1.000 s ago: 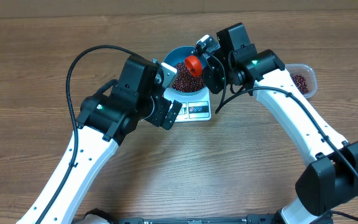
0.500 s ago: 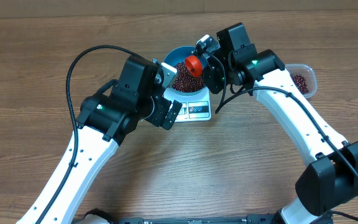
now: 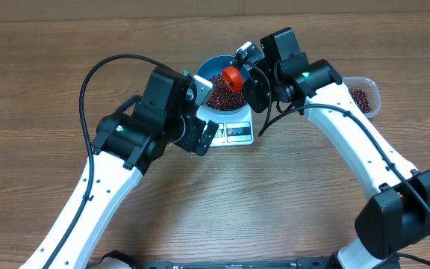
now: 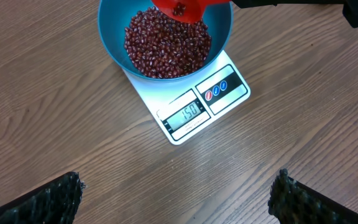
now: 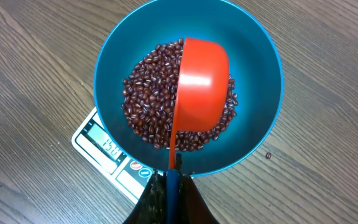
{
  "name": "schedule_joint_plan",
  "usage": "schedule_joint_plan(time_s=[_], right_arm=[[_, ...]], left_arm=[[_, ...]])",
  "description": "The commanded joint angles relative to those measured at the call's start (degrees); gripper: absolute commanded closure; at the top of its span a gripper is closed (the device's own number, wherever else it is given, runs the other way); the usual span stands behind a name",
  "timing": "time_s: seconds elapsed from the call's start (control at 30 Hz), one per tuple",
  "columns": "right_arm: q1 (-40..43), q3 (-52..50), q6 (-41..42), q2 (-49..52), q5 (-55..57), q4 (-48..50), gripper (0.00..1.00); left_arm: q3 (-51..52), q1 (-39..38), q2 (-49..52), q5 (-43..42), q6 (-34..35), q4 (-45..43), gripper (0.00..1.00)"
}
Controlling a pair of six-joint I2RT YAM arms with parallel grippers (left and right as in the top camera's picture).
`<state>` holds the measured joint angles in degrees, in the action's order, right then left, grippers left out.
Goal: Scoop item into bowl and weigh 150g on scale
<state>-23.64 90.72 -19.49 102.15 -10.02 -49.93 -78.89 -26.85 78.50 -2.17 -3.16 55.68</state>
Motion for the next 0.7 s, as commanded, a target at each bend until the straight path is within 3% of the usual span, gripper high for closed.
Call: schedule_joint_plan(time_s=[0.0, 0.33, 0.67], right_arm=[[-0.1, 1.6, 0.2, -2.1, 0.3, 0.2, 0.96], [0.0, 1.6, 2.0, -2.1, -1.0, 0.0, 0.96], [4.7, 1.6, 3.3, -2.1, -13.7, 0.0, 0.96]], left_arm=[[0.4, 0.2, -0.1, -0.2, 0.6, -0.2, 0.00], [0.4, 0.2, -0.1, -0.2, 0.6, -0.2, 0.00], [0.4, 0.2, -0.1, -0.2, 0.6, -0.2, 0.00]])
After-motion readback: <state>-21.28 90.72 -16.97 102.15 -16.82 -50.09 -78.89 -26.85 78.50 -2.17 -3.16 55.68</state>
